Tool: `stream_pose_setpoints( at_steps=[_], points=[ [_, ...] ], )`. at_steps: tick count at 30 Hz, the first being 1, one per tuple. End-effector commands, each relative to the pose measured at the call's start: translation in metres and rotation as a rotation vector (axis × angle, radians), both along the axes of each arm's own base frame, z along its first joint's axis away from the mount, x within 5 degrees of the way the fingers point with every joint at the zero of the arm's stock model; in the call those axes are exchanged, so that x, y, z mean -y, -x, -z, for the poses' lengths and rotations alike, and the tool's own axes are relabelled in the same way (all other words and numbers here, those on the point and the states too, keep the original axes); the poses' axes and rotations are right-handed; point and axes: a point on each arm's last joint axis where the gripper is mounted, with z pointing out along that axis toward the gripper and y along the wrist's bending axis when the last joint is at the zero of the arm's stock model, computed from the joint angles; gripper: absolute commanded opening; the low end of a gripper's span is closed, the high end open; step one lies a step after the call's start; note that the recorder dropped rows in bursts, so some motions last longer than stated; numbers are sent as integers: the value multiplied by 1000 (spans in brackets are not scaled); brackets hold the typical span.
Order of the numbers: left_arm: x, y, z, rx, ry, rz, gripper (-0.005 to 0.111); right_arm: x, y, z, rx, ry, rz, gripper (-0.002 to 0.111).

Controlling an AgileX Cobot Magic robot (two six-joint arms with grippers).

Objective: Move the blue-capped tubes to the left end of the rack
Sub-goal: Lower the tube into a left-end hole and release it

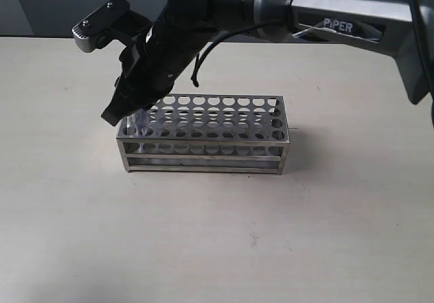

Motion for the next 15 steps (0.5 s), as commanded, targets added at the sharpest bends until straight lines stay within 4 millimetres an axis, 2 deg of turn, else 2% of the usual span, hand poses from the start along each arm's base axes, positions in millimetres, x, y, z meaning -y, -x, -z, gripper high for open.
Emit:
stream_pose_setpoints(
  at_steps=[1, 12, 14, 15],
  points=[
    [0, 0, 0, 3, 2, 3, 1, -7, -4, 12, -10, -46, 15, -1],
    [0, 0, 0, 3, 2, 3, 1, -9, -5, 29, -39, -21, 18, -1],
    [0, 0, 0, 3, 2, 3, 1, -8, -4, 30, -46, -6, 10, 4],
    [0, 0, 0, 3, 2, 3, 1, -8, -4, 30, -46, -6, 10, 10]
  ],
)
